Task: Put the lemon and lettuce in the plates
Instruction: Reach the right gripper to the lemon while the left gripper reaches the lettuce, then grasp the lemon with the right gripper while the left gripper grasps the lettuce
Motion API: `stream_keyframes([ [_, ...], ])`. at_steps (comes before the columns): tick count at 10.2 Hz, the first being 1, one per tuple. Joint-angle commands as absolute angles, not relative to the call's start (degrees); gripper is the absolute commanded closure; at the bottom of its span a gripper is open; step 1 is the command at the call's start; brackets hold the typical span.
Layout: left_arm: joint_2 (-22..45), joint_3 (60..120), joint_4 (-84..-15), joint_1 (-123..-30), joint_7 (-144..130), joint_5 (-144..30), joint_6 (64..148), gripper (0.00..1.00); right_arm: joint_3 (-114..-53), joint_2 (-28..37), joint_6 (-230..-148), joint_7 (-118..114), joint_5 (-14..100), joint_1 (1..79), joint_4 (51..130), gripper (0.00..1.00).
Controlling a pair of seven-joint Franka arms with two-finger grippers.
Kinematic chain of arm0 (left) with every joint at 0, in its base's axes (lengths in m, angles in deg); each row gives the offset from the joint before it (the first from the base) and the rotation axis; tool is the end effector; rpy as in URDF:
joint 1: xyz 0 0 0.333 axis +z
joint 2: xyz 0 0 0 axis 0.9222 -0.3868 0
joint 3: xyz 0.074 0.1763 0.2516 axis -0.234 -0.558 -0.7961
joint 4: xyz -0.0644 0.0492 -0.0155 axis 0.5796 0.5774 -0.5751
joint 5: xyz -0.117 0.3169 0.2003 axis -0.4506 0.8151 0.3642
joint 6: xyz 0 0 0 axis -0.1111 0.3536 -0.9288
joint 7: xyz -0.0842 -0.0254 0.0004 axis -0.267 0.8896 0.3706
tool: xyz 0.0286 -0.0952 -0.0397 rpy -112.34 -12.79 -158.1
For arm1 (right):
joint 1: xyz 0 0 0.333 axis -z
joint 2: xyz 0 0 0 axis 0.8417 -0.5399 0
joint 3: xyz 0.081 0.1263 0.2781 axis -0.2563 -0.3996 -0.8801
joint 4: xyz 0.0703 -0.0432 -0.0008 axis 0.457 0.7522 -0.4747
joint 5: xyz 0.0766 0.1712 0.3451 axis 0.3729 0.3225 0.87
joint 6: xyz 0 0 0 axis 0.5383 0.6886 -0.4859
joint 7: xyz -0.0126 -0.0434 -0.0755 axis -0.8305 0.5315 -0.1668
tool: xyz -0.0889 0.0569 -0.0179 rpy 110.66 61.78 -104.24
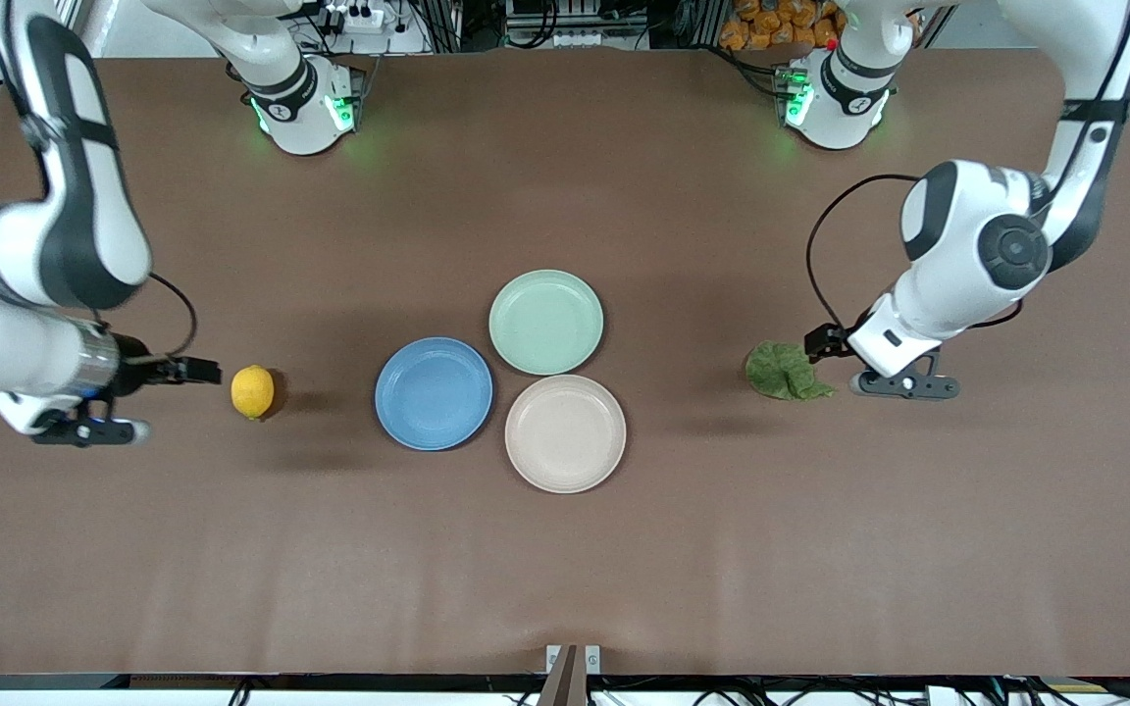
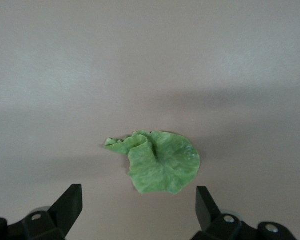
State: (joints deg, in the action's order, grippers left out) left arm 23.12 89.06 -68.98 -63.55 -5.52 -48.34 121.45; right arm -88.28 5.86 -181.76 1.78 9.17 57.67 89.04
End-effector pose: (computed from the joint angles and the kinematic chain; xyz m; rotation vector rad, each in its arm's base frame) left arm 0.5649 -0.1321 0.3142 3.0590 -0.1208 -0.0209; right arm 0.6372 -0.0047 0.3536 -3.0753 0.0282 0.3038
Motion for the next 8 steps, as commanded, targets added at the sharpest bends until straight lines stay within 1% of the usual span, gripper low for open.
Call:
stream_keyframes([
  [1,18.98,89.01,-69.80,-63.99,-4.81,-48.78,126.68,0.00,-88.50,3.04,-183.48,1.98,9.91,57.94,89.87,0.00],
  [3,15.89,88.92,-69.80,-64.79,-4.55,-48.08,129.85,0.00,-88.42,0.76,-185.40,1.90,9.91,57.94,91.88,0.00],
  [6,10.36,88.92,-69.80,-65.14,-2.53,-45.01,135.82,0.00,-88.42,0.22,-191.81,1.81,9.91,57.24,95.74,0.00],
  [8,7.98,88.83,-69.71,-65.14,-2.35,-44.65,138.03,0.01,-88.50,-0.13,-196.82,0.76,9.91,57.58,98.91,0.00],
])
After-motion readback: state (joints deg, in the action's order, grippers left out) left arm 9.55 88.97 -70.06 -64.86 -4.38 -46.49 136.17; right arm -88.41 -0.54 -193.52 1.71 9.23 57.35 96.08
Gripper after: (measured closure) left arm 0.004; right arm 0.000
